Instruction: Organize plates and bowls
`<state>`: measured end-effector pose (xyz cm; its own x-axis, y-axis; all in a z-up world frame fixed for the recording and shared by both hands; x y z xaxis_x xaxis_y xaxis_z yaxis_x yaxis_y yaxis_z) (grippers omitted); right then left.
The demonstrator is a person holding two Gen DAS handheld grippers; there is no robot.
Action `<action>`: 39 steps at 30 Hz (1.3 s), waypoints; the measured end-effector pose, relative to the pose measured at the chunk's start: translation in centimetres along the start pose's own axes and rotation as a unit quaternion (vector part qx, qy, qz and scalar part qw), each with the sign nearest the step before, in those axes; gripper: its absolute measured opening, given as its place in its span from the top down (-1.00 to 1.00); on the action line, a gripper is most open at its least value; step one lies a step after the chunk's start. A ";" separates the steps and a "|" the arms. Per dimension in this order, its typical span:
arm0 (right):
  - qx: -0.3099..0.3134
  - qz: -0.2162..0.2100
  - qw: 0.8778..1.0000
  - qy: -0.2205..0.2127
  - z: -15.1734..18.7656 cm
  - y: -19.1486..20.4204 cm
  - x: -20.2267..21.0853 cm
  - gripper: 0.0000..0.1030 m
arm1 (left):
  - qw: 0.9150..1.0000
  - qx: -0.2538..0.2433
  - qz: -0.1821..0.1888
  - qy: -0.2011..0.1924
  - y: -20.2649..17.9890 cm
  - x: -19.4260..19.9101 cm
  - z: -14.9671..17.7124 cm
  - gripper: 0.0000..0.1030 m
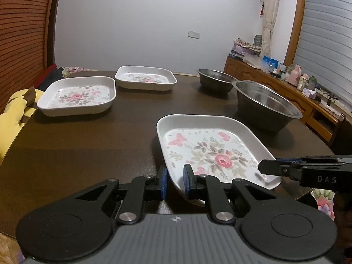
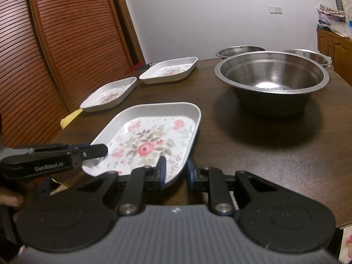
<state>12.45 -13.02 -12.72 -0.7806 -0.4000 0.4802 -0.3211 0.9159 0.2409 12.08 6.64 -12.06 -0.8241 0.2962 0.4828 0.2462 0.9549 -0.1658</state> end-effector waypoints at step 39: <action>0.047 -0.015 0.996 -0.075 -4.6 1.9 3.0 0.54 | 0.999 -0.013 -0.013 -0.043 0.6 2.0 -5.0 0.00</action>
<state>11.97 -12.62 -6.92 -0.8386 -0.4244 0.3416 -0.3889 0.9054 0.1702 13.13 7.88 -6.88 -0.8711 0.2689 0.4109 0.2357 0.9630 -0.1306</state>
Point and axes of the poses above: each gripper's, at about its wrist camera, not at the fingertips, and x roughly against the way its jaws point, y to its left, z to its underside, the point moved 4 cm from there along -x, roughly the way its jaws point, and after that the axes turned 4 degrees about -y, right-handed, at the moved point
